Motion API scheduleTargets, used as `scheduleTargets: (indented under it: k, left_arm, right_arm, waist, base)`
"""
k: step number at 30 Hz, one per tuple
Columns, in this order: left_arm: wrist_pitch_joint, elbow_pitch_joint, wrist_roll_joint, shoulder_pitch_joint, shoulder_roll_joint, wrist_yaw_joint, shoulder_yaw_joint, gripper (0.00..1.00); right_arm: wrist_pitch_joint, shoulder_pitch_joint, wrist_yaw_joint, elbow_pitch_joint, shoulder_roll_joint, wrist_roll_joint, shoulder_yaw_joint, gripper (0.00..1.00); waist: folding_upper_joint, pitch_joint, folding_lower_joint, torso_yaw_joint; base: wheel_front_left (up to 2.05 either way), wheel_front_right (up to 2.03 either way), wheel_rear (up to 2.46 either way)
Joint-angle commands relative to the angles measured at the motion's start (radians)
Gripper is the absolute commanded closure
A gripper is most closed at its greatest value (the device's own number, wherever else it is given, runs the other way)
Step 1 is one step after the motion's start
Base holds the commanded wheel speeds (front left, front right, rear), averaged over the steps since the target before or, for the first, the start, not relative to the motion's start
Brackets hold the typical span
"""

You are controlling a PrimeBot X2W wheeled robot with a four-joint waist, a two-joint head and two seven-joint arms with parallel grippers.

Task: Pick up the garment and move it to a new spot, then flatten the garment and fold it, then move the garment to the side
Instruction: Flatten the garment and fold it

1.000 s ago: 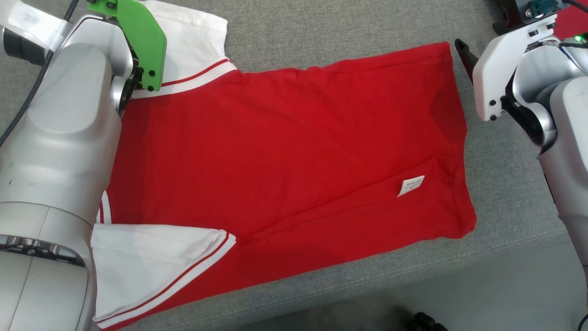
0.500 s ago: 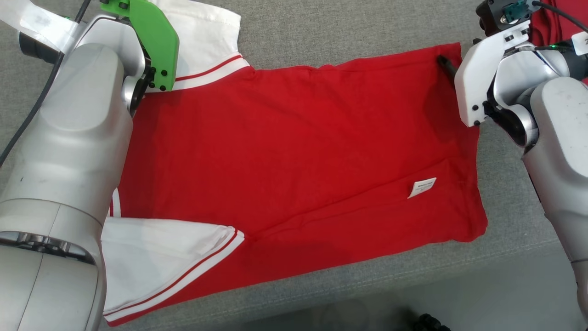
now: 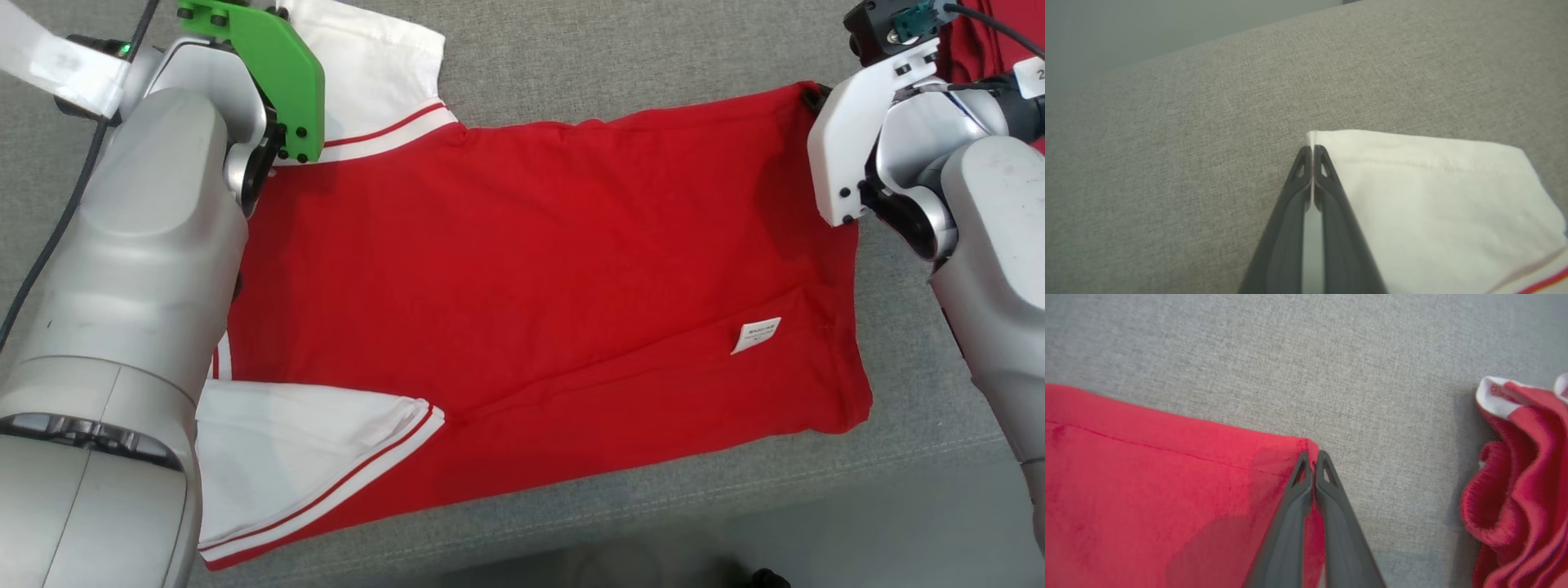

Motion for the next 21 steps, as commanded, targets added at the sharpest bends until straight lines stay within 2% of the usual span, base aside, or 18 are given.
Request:
scheduleTargets:
  k: [1, 8, 14, 21]
  left_arm:
    - [-0.031, -0.009, -0.023, 0.009, -0.002, 0.016, 0.019, 1.0]
    - [-0.189, -0.051, -0.091, 0.076, -0.024, 0.026, 0.076, 1.0]
    - [-0.332, -0.125, -0.132, 0.165, -0.049, 0.028, 0.099, 1.0]
    - [-0.377, -0.237, -0.198, 0.302, -0.065, 0.037, 0.127, 1.0]
  right_arm:
    - [-0.012, 0.016, -0.002, -0.008, -0.012, 0.009, -0.008, 1.0]
    - [-0.051, 0.092, -0.002, -0.064, -0.046, 0.072, -0.064, 1.0]
    - [-0.112, 0.182, -0.002, -0.121, -0.071, 0.058, -0.153, 1.0]
    - [-0.134, 0.285, -0.002, -0.147, -0.071, 0.062, -0.206, 1.0]
  waist:
    - [-0.0001, -0.01, 0.0, 0.012]
    - [-0.0001, -0.065, 0.0, 0.061]
    - [-0.0001, -0.13, 0.0, 0.109]
    - [-0.0001, -0.213, 0.0, 0.151]
  base:
    - [0.0, 0.0, 0.0]
    - [0.0, 0.0, 0.0]
    - [0.0, 0.0, 0.0]
    - [0.0, 0.0, 0.0]
